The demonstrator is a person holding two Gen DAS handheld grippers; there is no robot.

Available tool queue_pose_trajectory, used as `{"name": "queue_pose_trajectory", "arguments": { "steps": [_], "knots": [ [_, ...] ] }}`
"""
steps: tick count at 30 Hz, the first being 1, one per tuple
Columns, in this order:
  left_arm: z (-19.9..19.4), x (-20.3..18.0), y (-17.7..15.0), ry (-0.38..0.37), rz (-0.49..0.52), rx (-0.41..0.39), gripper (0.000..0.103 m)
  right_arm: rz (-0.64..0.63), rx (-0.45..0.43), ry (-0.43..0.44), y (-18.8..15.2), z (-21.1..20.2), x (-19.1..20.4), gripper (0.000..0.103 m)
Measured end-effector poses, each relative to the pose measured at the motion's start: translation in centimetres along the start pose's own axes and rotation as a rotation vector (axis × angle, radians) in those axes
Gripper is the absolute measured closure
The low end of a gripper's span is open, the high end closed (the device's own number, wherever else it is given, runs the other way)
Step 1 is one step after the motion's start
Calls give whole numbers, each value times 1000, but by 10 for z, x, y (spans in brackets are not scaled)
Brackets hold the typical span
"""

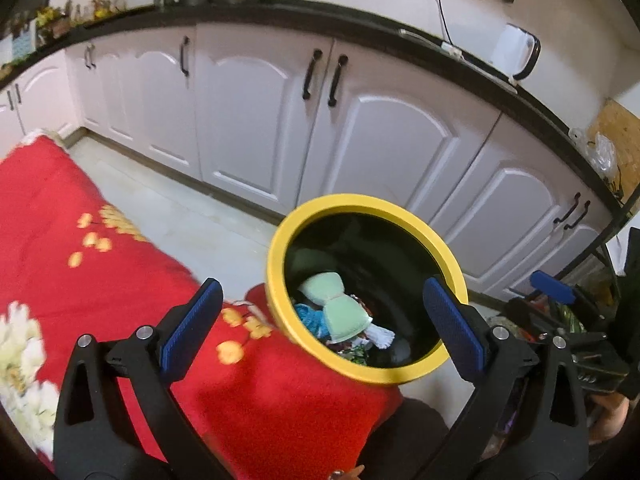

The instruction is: Collect trash

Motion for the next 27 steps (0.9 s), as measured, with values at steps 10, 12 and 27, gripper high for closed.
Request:
{"name": "queue_pose_trajectory", "arguments": {
  "steps": [10, 12, 27],
  "knots": [
    [-60, 11, -12, 32, -20, -79, 11, -34, -81, -4, 5, -45, 33, 6],
    [-69, 14, -15, 39, -23, -89, 11, -52, -93, -4, 4, -52, 41, 6],
    [-135, 34, -73, 157, -6, -254, 11, -93, -305, -37, -41, -104, 93, 6]
  ]
}}
Point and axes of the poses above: each gripper's, at about its wrist camera, not at the fingertips, and z roughly the way its jaws point, x to its left, y to its top, the point moved 3 cm from there along z, roughly the way its jaws point, and after that the axes turned 9 degrees about -z, right-handed, at the moved point
